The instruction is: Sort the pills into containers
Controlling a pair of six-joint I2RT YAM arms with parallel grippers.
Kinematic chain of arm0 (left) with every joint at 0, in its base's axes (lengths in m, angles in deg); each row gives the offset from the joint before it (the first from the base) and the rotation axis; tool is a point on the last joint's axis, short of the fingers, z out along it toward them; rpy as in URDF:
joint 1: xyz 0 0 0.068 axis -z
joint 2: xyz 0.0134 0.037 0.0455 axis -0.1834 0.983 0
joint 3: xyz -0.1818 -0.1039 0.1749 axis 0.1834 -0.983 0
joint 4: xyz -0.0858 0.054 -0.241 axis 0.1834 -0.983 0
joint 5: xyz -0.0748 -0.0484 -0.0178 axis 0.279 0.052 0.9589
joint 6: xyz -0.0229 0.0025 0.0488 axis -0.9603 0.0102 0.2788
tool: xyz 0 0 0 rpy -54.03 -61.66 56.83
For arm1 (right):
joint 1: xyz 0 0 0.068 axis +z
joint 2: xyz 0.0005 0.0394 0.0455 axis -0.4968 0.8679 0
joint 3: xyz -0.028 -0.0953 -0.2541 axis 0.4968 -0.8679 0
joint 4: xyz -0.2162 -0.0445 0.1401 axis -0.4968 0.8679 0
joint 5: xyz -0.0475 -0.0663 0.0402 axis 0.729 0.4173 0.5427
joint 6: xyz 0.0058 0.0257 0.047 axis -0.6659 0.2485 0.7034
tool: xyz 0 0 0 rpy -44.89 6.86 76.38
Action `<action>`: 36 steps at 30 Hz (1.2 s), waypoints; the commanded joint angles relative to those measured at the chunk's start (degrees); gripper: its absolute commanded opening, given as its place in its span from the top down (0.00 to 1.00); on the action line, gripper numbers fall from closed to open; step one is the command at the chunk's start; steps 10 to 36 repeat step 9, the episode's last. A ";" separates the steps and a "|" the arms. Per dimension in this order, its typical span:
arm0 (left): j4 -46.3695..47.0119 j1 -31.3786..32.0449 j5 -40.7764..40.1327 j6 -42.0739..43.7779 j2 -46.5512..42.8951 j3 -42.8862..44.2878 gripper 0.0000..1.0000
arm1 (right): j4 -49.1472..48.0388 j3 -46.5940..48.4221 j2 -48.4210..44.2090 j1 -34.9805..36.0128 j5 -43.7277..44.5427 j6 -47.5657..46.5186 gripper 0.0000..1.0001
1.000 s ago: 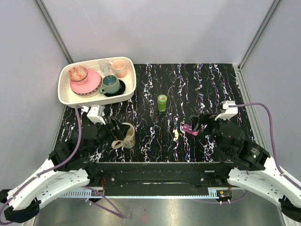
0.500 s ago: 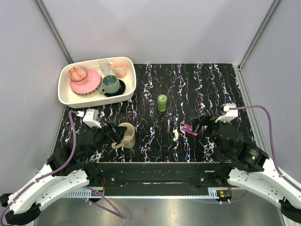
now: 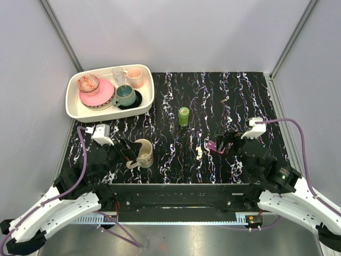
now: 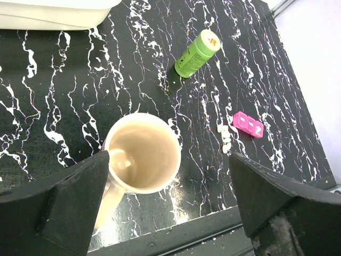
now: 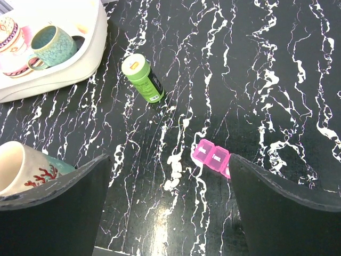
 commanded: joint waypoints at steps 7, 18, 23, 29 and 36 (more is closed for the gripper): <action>0.34 0.06 -3.43 -1.16 -0.27 1.32 0.01 | -0.67 1.56 0.57 -0.06 0.28 -0.43 0.04; -0.45 -0.02 -4.13 -1.34 0.08 1.84 0.01 | -0.67 1.74 1.10 -0.06 0.10 -0.51 0.04; -0.45 -0.02 -4.13 -1.34 0.08 1.84 0.01 | -0.67 1.74 1.10 -0.06 0.10 -0.51 0.04; -0.45 -0.02 -4.13 -1.34 0.08 1.84 0.01 | -0.67 1.74 1.10 -0.06 0.10 -0.51 0.04; -0.45 -0.02 -4.13 -1.34 0.08 1.84 0.01 | -0.67 1.74 1.10 -0.06 0.10 -0.51 0.04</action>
